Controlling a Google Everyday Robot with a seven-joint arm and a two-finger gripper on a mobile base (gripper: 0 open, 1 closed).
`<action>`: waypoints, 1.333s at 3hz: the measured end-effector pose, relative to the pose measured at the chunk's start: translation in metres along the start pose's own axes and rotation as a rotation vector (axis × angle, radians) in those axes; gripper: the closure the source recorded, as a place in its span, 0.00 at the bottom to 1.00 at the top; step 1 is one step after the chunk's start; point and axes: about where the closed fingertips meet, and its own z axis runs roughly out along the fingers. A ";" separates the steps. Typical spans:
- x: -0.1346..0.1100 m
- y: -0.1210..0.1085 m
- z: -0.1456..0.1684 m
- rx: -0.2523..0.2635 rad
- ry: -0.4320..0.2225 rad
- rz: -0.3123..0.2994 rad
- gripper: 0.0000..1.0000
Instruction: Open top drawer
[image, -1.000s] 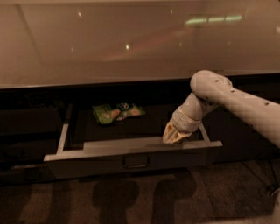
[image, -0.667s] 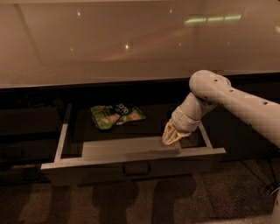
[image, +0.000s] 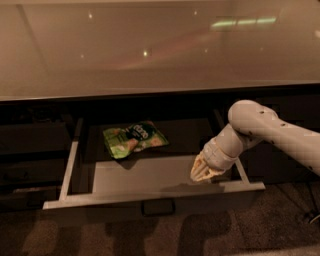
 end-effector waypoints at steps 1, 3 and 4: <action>-0.004 0.035 0.015 -0.009 -0.009 0.033 0.11; -0.005 0.071 0.028 -0.040 -0.016 0.087 0.00; -0.005 0.071 0.028 -0.040 -0.016 0.087 0.00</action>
Offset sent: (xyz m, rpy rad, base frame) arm -0.2147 -0.0424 -0.1108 -0.0046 0.2272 -0.1642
